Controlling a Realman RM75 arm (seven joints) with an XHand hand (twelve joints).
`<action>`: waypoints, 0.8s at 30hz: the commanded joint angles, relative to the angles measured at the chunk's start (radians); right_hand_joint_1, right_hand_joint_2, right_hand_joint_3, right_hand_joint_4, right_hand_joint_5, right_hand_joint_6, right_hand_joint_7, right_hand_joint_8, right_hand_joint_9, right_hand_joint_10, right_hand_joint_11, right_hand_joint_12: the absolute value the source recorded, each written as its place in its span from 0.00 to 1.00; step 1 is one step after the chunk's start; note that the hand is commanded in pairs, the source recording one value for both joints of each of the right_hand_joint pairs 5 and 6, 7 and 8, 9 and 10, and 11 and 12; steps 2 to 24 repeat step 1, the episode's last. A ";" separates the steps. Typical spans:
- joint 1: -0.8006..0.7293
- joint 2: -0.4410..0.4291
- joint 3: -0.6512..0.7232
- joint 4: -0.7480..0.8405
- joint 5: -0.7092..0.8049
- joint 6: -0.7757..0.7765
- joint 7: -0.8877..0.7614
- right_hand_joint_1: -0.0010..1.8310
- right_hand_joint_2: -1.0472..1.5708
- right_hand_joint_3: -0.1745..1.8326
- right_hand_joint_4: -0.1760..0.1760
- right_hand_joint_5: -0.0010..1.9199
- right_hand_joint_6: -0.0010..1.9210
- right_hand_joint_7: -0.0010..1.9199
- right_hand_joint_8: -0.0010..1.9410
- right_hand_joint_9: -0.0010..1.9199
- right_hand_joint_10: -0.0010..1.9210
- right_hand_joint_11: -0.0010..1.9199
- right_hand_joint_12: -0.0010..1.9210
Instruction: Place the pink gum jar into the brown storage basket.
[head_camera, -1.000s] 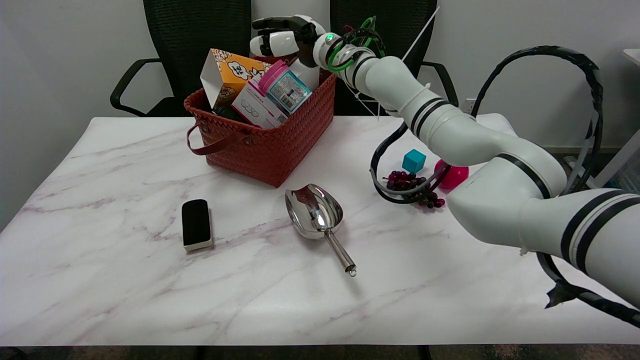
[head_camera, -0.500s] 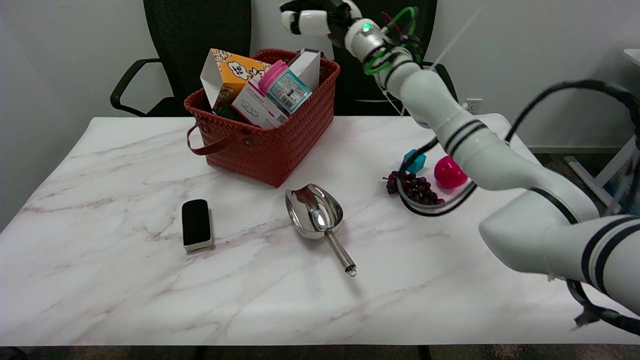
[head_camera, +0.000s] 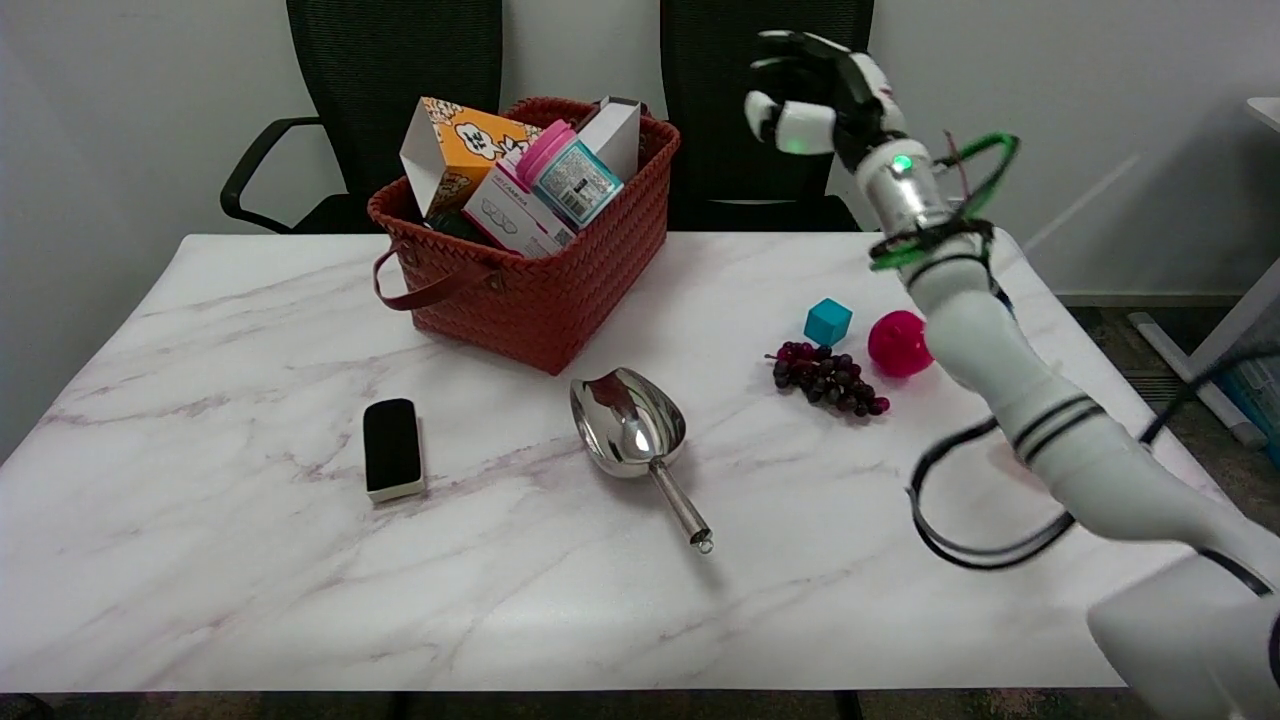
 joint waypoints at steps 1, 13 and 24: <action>-0.503 0.101 0.161 0.261 -0.161 0.382 0.001 0.68 0.57 0.68 0.50 0.27 0.27 0.36 0.36 0.30 0.30 0.26 0.26; -0.503 0.101 0.161 0.261 -0.161 0.382 0.001 0.68 0.57 0.68 0.50 0.27 0.27 0.36 0.36 0.30 0.30 0.26 0.26; -0.503 0.101 0.161 0.261 -0.161 0.382 0.001 0.68 0.57 0.68 0.50 0.27 0.27 0.36 0.36 0.30 0.30 0.26 0.26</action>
